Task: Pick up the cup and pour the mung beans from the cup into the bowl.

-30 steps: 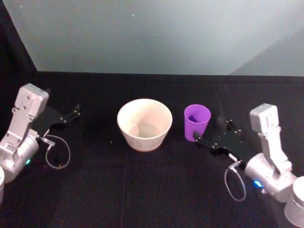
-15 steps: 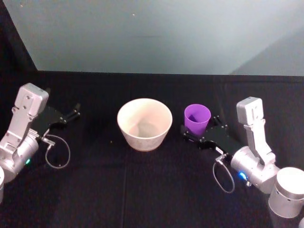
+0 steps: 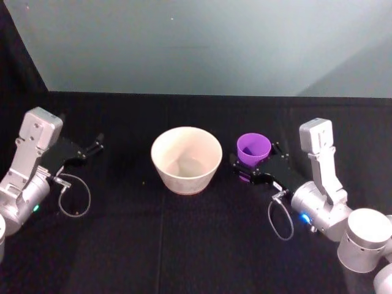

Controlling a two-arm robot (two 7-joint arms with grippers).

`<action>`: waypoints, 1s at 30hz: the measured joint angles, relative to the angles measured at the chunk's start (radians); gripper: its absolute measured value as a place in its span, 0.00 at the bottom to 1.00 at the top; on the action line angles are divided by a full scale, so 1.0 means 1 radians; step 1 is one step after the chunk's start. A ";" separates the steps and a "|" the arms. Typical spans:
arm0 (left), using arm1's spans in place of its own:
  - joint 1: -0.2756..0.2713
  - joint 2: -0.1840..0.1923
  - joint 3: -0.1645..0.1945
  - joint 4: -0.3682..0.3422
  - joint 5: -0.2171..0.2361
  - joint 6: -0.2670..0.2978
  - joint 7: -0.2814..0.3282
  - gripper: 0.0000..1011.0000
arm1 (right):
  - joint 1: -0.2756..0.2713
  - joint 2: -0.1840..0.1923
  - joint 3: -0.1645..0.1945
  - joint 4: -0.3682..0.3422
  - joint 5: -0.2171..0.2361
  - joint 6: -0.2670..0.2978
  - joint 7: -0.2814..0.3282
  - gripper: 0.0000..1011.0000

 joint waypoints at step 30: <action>0.000 0.000 0.000 0.000 0.000 0.000 0.000 0.99 | -0.044 -0.019 0.074 -0.069 -0.037 0.014 0.040 0.73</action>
